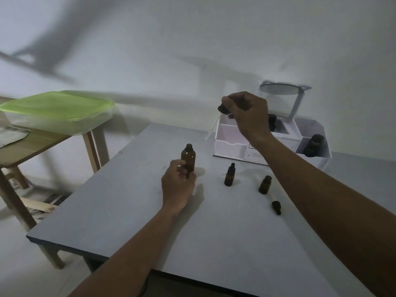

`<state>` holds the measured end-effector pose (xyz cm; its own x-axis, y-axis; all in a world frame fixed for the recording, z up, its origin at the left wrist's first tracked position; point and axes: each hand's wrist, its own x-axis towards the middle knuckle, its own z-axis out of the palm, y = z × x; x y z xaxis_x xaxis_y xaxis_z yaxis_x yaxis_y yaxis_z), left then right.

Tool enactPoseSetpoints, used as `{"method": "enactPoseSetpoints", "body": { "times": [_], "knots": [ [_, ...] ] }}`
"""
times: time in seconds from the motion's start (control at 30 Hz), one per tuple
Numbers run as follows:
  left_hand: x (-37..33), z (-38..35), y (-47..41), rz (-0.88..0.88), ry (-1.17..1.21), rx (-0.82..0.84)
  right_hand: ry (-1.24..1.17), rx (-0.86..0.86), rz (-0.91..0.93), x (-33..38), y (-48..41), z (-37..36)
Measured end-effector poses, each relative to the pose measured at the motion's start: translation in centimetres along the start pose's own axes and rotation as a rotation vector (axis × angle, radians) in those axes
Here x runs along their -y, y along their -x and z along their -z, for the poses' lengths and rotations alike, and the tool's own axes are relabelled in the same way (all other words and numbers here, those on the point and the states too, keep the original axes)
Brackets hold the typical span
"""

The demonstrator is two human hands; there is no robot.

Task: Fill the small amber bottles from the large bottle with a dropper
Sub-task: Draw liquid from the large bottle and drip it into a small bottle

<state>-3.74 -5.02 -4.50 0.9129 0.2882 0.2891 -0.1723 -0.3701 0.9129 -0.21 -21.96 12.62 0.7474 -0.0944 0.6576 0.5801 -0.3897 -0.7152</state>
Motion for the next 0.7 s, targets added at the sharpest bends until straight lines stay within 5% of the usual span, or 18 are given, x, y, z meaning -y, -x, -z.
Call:
{"method": "enactPoseSetpoints", "body": {
  "times": [0.3,0.7],
  "knots": [
    [-4.2,-6.4,5.2,-0.060,-0.022,0.476,0.083,-0.016,-0.066,-2.3,2.4,8.4],
    [-6.1,-14.1,5.1,-0.005,0.082,0.485,0.309,-0.022,-0.133,-7.2,5.1,14.7]
  ]
}}
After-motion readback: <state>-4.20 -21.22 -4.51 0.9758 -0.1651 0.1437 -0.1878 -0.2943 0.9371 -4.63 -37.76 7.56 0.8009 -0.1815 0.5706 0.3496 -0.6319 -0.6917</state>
